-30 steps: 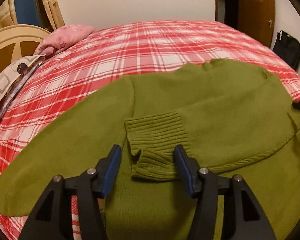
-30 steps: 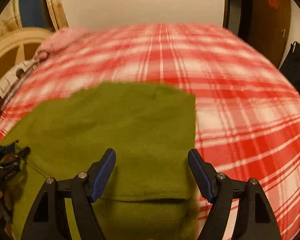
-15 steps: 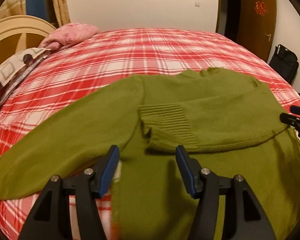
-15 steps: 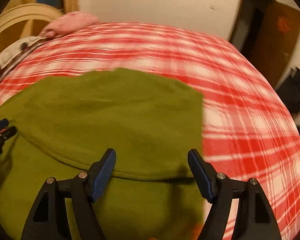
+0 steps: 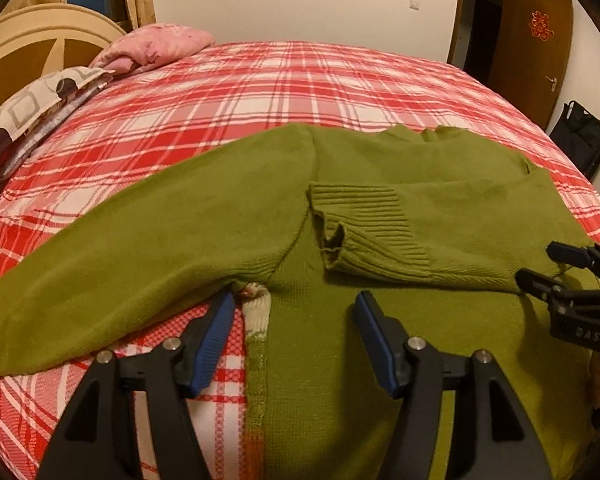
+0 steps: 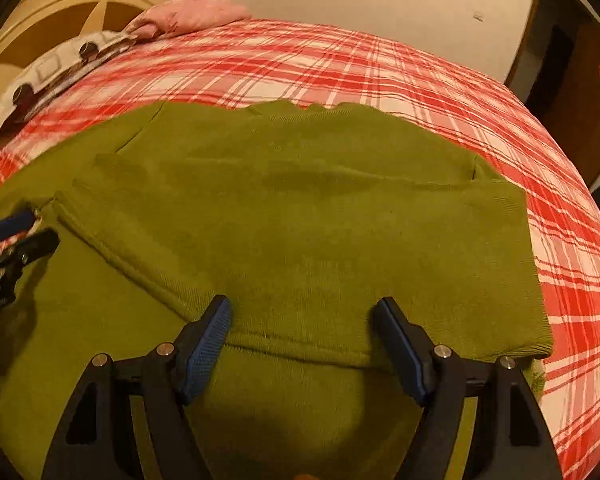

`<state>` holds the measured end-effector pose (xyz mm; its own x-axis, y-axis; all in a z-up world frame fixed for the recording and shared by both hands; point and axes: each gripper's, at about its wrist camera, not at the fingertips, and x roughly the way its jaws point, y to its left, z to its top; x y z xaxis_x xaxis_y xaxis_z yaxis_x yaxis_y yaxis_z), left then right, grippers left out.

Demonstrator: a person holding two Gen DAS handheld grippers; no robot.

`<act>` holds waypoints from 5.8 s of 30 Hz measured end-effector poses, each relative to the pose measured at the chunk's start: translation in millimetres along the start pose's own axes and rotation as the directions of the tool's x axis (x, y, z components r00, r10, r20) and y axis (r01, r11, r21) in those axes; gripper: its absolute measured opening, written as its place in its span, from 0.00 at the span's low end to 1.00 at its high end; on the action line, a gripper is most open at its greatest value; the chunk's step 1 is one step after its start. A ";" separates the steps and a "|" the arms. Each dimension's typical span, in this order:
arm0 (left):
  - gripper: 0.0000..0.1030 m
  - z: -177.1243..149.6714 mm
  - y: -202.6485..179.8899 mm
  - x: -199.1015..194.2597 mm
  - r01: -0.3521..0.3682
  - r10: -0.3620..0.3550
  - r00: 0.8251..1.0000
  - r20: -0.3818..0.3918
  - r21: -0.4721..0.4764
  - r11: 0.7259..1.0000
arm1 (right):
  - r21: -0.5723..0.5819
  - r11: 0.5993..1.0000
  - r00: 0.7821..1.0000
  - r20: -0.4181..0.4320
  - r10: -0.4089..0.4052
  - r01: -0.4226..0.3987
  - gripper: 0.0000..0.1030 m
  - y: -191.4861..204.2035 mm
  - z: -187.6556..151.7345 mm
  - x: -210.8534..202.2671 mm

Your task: Fold small clothes

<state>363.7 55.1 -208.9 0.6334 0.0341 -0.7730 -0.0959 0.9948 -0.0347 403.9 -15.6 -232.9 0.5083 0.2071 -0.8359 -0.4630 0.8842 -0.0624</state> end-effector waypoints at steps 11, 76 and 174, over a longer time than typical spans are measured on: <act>0.64 7.4 2.9 -12.1 0.059 -0.058 0.998 0.040 -0.034 0.998 | -0.046 0.999 1.000 0.015 -0.018 0.018 0.73 7.2 -15.6 -10.7; 0.75 -5.6 53.1 -48.0 -0.140 0.135 0.988 0.073 0.074 0.987 | 0.130 0.989 0.997 0.016 -0.072 0.070 0.61 -62.9 -8.2 -2.6; 0.06 117.1 3.5 -162.7 0.301 -0.253 0.903 0.347 -0.091 0.949 | 0.165 0.978 0.962 0.262 0.078 -0.125 0.62 -57.5 -102.7 -119.8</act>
<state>350.3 64.2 -9.2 0.8630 -0.1874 -0.4692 0.0294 0.9457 -0.3236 295.0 -134.3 -185.3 0.6430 0.3783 -0.6659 -0.3964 0.9084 0.1333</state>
